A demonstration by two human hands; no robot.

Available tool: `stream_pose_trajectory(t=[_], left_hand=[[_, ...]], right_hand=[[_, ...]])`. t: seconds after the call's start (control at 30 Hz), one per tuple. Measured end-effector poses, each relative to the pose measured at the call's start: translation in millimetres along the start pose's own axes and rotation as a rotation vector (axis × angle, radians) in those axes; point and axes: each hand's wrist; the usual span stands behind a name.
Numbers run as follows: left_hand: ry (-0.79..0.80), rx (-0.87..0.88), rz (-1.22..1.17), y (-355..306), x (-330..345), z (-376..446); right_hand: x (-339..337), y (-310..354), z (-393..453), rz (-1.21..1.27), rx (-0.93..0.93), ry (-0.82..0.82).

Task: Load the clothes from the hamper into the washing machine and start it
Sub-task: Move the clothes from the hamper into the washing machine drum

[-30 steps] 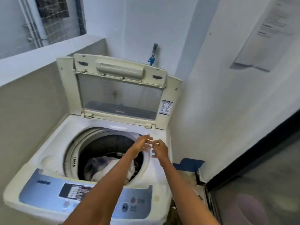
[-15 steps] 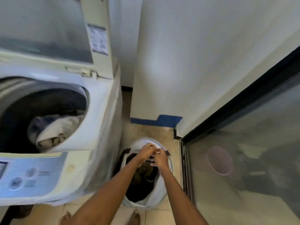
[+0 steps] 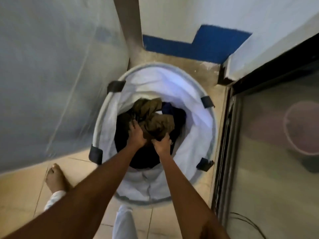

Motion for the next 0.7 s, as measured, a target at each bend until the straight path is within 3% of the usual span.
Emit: stream_pose_trajectory(t=[0.1, 0.23, 0.3, 0.4, 0.5, 0.57, 0.7], left_hand=[[0.085, 0.017, 0.124, 13.0, 6.0, 20.8], [-0.099, 0.095, 0.261, 5.1, -5.6, 3.8], [-0.052, 0.144, 0.057, -11.4, -19.0, -18.4], [0.071, 0.091, -0.554, -45.5, -48.6, -64.4], [0.001, 0.148, -0.929, -71.2, -80.2, -122.8], [0.065, 0.219, -1.031, -89.9, -101.6, -169.9], [0.195, 0.36, -1.061, -131.8, -141.2, -259.7]], right_hand=[[12.1, -9.2, 22.8, 0.284, -0.059, -0.011], [9.2, 1.0, 19.0, 0.465, -0.008, 0.039], [0.0, 10.5, 0.1, 0.443, -0.029, -0.002], [-14.4, 20.4, -34.0, 0.476, -0.046, -0.176], [-30.7, 35.2, -71.0, 0.517, 0.018, -0.264], [-38.1, 57.7, -107.4, 0.669, 0.021, -0.161], [-42.1, 103.3, -183.1, 0.914, -0.152, 0.18]])
Point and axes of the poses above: each hand's wrist, its own z-axis towards the middle knuckle, its own x-axis out of the palm, y = z × x, and after that the axes turned 15 degrees about y, right-handed
